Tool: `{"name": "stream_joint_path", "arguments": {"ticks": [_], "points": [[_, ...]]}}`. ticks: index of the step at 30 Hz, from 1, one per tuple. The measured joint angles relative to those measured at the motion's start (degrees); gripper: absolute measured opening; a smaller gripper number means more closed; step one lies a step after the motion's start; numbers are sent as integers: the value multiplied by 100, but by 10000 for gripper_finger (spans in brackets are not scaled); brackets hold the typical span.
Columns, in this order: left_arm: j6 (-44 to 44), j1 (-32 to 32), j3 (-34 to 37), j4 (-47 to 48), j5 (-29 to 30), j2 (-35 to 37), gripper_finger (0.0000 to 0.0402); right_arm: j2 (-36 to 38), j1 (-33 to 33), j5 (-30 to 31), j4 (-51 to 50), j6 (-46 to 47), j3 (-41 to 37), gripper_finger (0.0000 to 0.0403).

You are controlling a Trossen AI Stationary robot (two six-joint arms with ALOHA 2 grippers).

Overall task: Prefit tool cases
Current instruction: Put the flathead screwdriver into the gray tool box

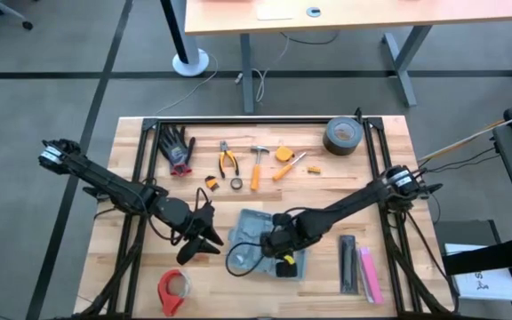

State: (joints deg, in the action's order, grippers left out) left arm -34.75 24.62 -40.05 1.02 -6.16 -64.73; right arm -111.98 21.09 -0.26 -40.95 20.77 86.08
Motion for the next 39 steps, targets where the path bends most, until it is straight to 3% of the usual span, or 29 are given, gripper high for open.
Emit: {"name": "stream_joint_path", "arguments": {"ticks": [9,22,33,39], "points": [[341,353,0,28,990,0,144,-106,27,149,-33,523,-15,80],[220,397,7,40,1084,0,146,-517,-75,59,467,514,-457,98],[86,420,7,39,1109,0,148,103,-78,174,-267,682,-302,75],[26,422,7,38,1115,0,150,117,-78,166,-267,1341,-254,69]]}}
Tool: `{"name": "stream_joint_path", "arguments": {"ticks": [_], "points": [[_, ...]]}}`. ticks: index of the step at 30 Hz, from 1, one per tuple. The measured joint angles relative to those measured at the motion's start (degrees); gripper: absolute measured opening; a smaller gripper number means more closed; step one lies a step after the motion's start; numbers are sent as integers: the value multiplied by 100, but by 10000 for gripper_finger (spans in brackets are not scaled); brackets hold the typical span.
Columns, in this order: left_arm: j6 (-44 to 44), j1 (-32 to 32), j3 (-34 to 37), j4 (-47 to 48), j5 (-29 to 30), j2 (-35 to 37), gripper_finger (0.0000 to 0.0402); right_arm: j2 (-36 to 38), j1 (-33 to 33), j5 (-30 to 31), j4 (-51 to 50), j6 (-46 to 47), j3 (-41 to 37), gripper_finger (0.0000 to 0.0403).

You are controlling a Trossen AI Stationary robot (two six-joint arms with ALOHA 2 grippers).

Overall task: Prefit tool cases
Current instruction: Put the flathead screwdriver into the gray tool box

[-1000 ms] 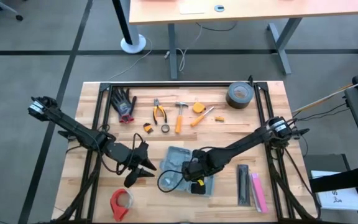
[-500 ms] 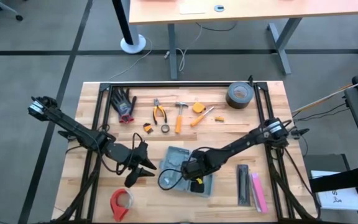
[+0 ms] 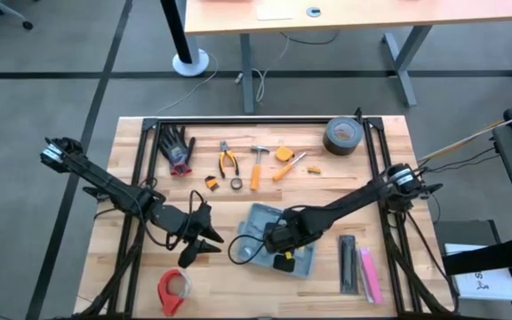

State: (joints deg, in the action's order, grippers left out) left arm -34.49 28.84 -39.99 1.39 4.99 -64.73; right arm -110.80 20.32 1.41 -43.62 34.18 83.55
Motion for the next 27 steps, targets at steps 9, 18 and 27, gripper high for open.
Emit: {"name": "stream_joint_path", "arguments": {"ticks": [9,18,27], "points": [[-53,0,0,1,2,0,149,-33,17,-33,-308,583,-59,83],[-45,0,0,22,0,0,146,-33,17,-147,-271,713,-62,81],[-49,0,0,86,2,0,155,-103,17,-188,-133,775,-88,78]]}}
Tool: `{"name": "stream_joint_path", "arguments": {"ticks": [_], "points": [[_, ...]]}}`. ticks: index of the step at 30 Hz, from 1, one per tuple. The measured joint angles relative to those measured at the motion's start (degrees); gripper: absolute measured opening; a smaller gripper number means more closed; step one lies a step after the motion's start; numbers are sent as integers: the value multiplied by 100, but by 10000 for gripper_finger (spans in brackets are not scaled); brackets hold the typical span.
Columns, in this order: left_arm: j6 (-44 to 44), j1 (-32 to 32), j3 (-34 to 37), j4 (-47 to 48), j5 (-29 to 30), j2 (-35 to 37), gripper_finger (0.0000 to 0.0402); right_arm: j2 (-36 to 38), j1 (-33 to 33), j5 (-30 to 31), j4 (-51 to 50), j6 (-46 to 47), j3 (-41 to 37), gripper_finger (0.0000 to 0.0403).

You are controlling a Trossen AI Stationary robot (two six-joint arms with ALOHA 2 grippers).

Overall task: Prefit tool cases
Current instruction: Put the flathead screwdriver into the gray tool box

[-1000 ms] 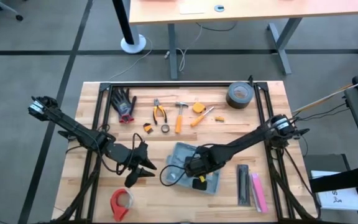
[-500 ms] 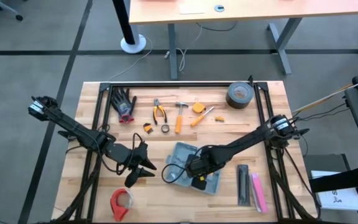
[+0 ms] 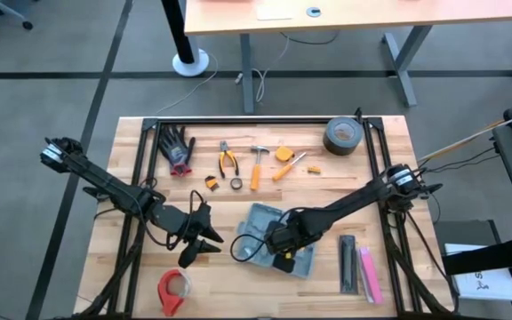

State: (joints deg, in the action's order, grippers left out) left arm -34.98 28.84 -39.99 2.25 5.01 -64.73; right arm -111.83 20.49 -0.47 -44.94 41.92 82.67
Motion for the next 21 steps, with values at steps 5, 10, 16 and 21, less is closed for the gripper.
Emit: {"name": "stream_joint_path", "arguments": {"ticks": [5,10,16,21], "points": [[-3,0,0,45,0,0,153,-471,-22,-281,322,-200,-31,88],[-70,13,0,103,0,2,155,-478,-39,-407,359,-209,-7,93],[-116,20,0,139,0,2,160,-116,-37,-47,-183,-259,111,82],[-178,24,0,137,0,-14,158,143,-39,189,-458,-264,171,72]]}}
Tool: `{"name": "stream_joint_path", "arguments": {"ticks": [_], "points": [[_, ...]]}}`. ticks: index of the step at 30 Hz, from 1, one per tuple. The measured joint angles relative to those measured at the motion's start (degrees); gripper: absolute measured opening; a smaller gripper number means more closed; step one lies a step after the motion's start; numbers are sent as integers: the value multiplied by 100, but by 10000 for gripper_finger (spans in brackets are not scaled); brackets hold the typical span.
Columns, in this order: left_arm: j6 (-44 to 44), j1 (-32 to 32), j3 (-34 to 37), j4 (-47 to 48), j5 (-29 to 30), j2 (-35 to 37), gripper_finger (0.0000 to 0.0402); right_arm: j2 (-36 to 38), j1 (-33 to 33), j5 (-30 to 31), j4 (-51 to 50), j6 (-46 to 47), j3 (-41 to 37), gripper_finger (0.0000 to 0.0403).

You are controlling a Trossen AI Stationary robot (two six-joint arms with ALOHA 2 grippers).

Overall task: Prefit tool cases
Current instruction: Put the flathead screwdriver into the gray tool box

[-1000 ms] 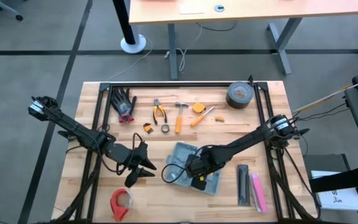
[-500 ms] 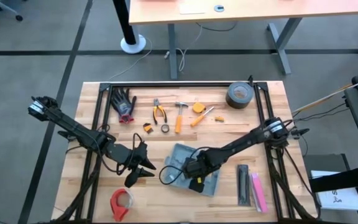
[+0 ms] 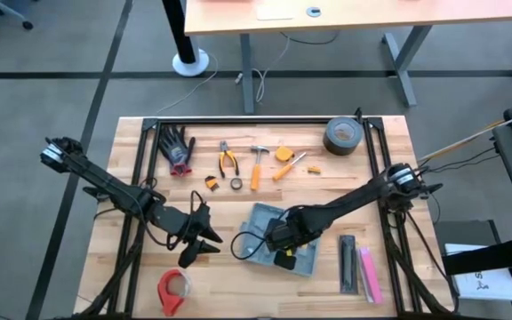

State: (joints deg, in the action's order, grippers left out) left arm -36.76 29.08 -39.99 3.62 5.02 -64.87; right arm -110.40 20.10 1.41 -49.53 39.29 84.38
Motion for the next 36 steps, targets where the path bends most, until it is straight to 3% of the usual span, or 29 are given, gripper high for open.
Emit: {"name": "stream_joint_path", "arguments": {"ticks": [14,20,36], "points": [[-19,0,0,37,-2,-7,161,-346,0,6,178,-158,-65,91],[-63,2,0,54,-4,-8,161,-785,-24,-518,471,-348,-61,85],[-103,13,0,91,-47,-8,160,-132,-23,-156,95,-332,-116,53]]}}
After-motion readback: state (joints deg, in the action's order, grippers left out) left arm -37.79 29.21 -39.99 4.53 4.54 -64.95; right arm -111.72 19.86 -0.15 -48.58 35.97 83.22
